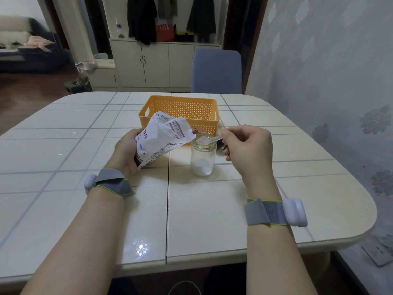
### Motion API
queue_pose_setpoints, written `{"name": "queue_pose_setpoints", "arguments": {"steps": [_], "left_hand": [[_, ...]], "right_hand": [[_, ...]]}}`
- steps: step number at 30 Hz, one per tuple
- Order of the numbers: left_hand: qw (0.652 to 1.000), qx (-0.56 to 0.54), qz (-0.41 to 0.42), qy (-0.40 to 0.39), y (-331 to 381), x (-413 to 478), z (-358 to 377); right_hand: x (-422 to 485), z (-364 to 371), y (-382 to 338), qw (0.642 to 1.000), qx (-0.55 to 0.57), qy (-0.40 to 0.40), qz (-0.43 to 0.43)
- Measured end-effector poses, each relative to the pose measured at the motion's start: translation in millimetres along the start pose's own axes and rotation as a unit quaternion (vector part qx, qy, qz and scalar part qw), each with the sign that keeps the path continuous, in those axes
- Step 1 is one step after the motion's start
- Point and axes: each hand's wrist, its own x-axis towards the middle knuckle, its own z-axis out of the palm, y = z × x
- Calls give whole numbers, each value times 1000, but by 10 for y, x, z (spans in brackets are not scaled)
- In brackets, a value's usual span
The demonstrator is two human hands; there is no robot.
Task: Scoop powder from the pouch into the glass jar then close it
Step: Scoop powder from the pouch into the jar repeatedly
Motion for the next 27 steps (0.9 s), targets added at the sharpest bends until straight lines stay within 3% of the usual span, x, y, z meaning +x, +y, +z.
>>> {"name": "queue_pose_setpoints", "arguments": {"steps": [8,12,19,27], "left_hand": [[1000,-10,-4,-22,31,-38,-9],[997,-34,-23,-69,31,12,-71],[1000,-6,-3,-14,-6,15,-20],[1000,4,14,-15,17,17,-24]], "right_hand": [[231,368,152,993,27,-78,86],[185,520,177,989,22,-93,109],[-76,462,84,986,23,-112,120],[-275,431,-34,982,18,-150,113]]}}
